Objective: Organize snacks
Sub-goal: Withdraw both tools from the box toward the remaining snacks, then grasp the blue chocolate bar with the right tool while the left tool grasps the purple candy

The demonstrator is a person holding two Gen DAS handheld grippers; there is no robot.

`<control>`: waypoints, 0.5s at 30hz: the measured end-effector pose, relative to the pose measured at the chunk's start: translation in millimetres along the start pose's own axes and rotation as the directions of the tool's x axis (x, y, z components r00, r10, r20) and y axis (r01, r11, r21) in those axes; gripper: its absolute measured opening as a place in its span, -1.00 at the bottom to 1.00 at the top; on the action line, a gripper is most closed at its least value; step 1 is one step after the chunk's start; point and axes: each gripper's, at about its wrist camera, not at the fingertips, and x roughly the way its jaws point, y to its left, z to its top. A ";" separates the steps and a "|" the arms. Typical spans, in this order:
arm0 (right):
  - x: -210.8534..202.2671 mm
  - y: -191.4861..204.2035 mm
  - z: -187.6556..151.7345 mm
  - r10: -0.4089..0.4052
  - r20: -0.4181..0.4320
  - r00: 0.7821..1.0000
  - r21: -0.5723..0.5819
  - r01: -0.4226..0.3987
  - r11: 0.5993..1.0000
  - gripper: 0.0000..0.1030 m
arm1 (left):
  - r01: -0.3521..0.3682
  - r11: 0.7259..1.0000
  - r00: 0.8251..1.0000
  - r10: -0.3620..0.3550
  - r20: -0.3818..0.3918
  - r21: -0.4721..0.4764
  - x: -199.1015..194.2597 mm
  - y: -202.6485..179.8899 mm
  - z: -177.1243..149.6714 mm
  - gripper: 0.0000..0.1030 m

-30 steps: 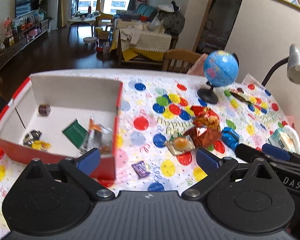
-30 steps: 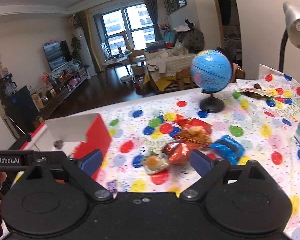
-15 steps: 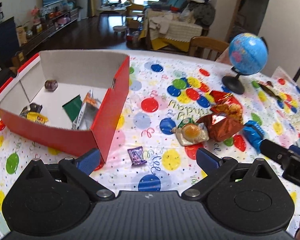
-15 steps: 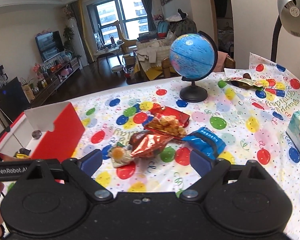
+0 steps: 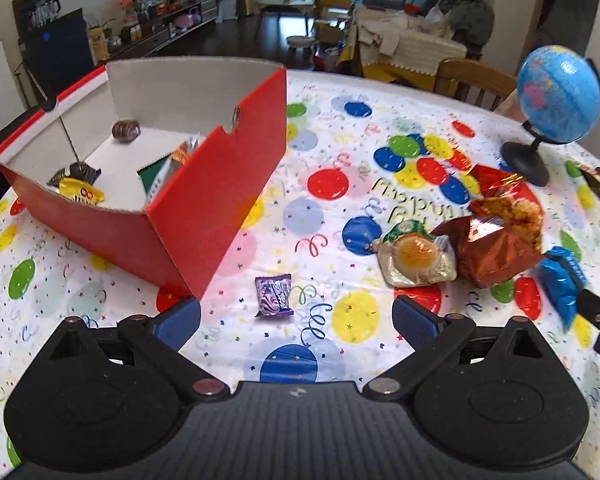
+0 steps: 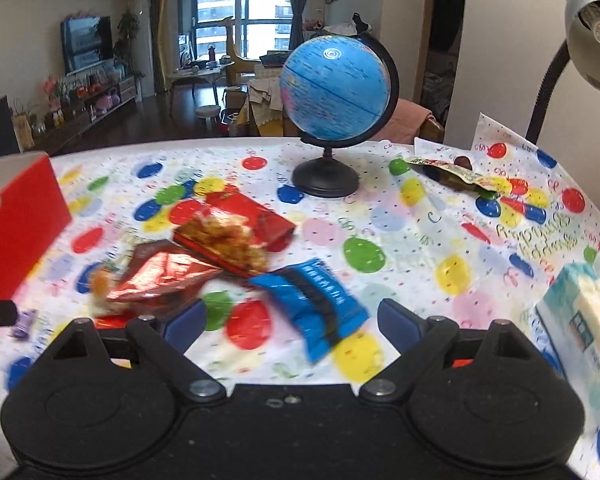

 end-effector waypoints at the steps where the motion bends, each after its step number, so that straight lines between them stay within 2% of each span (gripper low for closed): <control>1: 4.7 -3.0 0.2 0.001 -0.005 1.000 -0.010 -0.001 1.000 0.74 | -0.010 1.000 1.000 0.010 -0.012 -0.005 4.3 -1.7 -0.3 0.99; 4: 17.7 -7.9 2.3 0.006 -0.016 1.000 -0.029 -0.007 1.000 0.69 | -0.042 0.999 0.998 0.041 -0.043 -0.021 14.9 -8.6 0.9 0.99; 7: 33.3 -9.7 9.4 0.023 -0.031 0.999 -0.042 -0.024 0.999 0.61 | -0.044 0.999 0.998 0.044 -0.044 -0.012 19.3 -19.1 2.1 0.98; 15: 70.2 -21.0 14.3 0.057 -0.088 0.994 -0.153 -0.070 0.986 0.54 | -0.078 0.997 0.995 0.076 -0.064 -0.027 35.0 -30.0 6.8 0.98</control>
